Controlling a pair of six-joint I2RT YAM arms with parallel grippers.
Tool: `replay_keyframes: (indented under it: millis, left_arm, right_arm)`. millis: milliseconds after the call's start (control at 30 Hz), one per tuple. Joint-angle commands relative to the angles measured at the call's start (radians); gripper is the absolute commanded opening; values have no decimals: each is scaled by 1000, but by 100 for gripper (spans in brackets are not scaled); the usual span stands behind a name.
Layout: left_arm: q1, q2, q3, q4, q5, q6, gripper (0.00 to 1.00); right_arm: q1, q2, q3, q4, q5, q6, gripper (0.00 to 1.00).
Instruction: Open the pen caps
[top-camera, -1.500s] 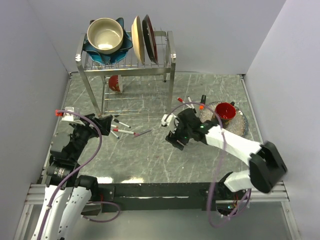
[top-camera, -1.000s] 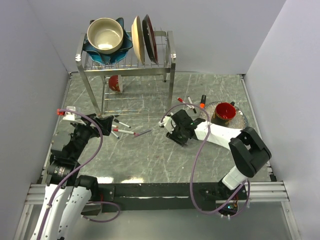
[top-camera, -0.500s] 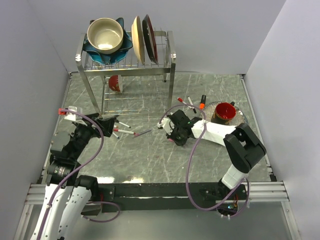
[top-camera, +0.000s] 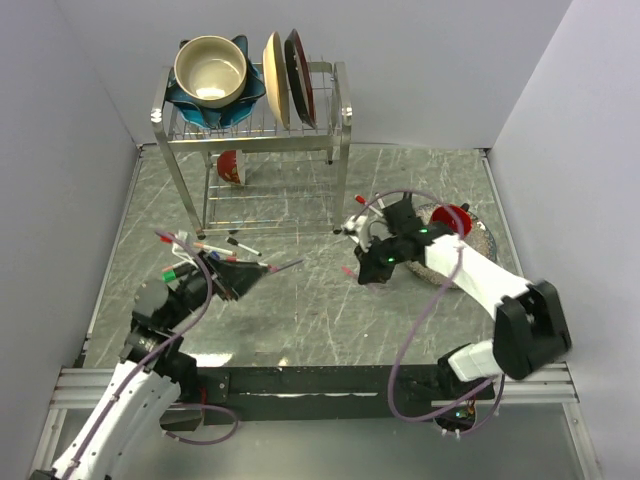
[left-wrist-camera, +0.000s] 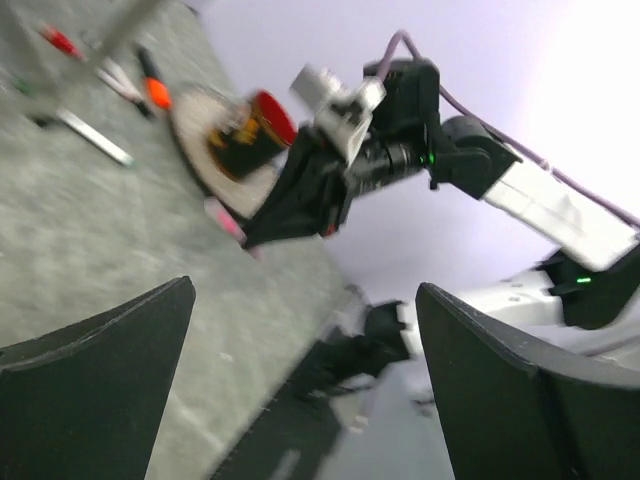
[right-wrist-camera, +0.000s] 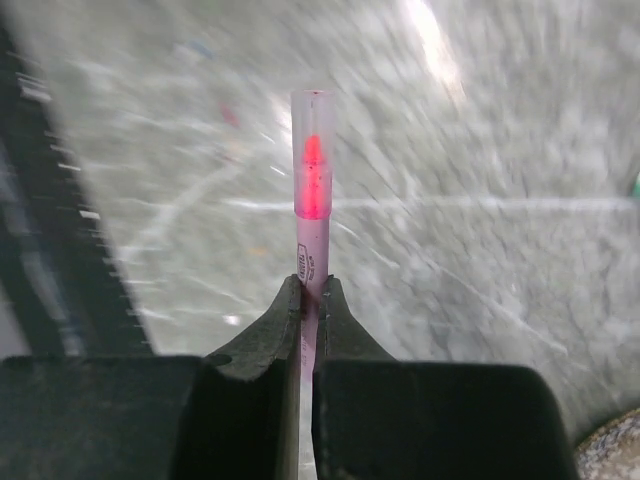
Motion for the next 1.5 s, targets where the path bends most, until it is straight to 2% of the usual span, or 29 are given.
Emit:
replay_keyframes:
  millis: [0, 133, 167, 233, 367, 567, 767, 1067, 1167, 1200, 1300, 1367, 1400, 1467]
  left_arm:
    - [-169, 14, -40, 167, -203, -175, 99]
    - [-322, 213, -17, 240, -346, -172, 94]
    - [-392, 292, -7, 256, -437, -170, 93]
    - [-457, 365, 20, 295, -527, -176, 93]
    - [-590, 530, 43, 427, -728, -181, 86]
    - [-659, 721, 147, 453, -793, -191, 77]
    - [-698, 831, 203, 484, -825, -190, 68]
    - [-727, 901, 266, 462, -833, -176, 47]
    - [-727, 902, 272, 477, -828, -167, 31]
    - [-727, 901, 272, 480, -828, -165, 20]
    - [-727, 869, 255, 482, -866, -172, 1]
    - [-727, 789, 240, 439, -917, -164, 1]
    - [-725, 749, 229, 404, -1010, -164, 1]
    - [-718, 607, 214, 256, -1117, -185, 1]
  right_arm:
    - [-25, -107, 24, -36, -317, -22, 0]
    - [-47, -95, 28, -45, -380, -12, 0]
    - [-51, -92, 31, -56, -390, -13, 0]
    - [-53, -90, 31, -53, -416, -7, 0]
    - [-62, -95, 22, -36, -431, 19, 0]
    - [-62, -87, 24, -31, -443, 33, 0]
    - [-61, -92, 24, -28, -446, 40, 0]
    - [-62, -92, 24, -14, -436, 57, 0]
    - [-62, -90, 21, -10, -434, 62, 0]
    - [-62, -89, 18, -8, -433, 62, 0]
    - [-62, -87, 19, -11, -430, 57, 0]
    - [-61, -86, 21, -32, -428, 33, 0]
    - [-61, -84, 22, -42, -423, 24, 0]
    - [-59, -86, 21, -51, -404, 2, 0]
